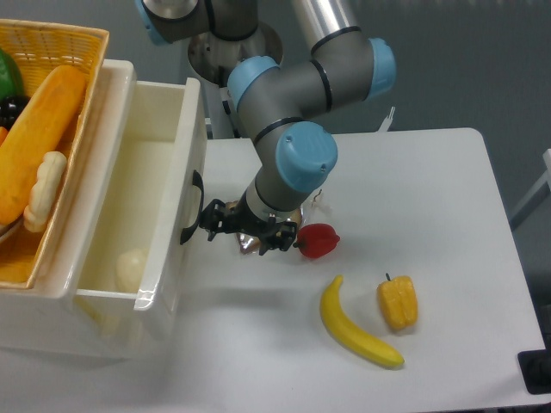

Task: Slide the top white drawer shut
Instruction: 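Push the white drawer front with the gripper into the drawer unit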

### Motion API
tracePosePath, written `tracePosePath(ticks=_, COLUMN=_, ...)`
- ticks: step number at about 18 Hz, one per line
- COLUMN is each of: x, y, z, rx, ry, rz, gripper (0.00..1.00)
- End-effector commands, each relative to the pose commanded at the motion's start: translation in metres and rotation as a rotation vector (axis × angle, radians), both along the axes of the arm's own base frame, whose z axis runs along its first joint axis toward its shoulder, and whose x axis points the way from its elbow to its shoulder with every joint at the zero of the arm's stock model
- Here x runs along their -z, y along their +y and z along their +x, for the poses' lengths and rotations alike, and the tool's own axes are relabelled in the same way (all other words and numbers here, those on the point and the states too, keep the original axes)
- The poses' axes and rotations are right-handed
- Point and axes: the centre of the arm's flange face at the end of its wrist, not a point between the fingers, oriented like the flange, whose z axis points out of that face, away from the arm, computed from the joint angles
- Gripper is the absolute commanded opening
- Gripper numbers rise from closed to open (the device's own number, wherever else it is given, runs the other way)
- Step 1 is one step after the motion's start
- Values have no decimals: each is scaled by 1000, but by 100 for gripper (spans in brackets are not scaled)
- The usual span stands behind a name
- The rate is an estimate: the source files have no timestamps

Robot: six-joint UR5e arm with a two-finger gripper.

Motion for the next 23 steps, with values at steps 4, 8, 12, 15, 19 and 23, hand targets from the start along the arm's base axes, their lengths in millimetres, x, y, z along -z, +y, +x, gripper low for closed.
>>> tracePosePath(ticks=4, x=0, y=6, z=10, rx=16, ry=0, rz=-1, gripper=100)
tracePosePath(ticks=8, x=-1, y=11, z=19, rx=32, ry=1, rz=2, gripper=100)
tracePosePath(ticks=12, x=-5, y=14, z=26, rx=45, ry=5, rz=6, gripper=100)
tracePosePath(ticks=15, x=-6, y=18, z=35, rx=60, ry=8, rz=5, gripper=100)
tracePosePath(ticks=19, x=-6, y=21, z=42, rx=72, ry=9, rz=8, gripper=100)
tracePosePath(ticks=23, x=-5, y=21, z=43, rx=74, ry=8, rz=7, gripper=100)
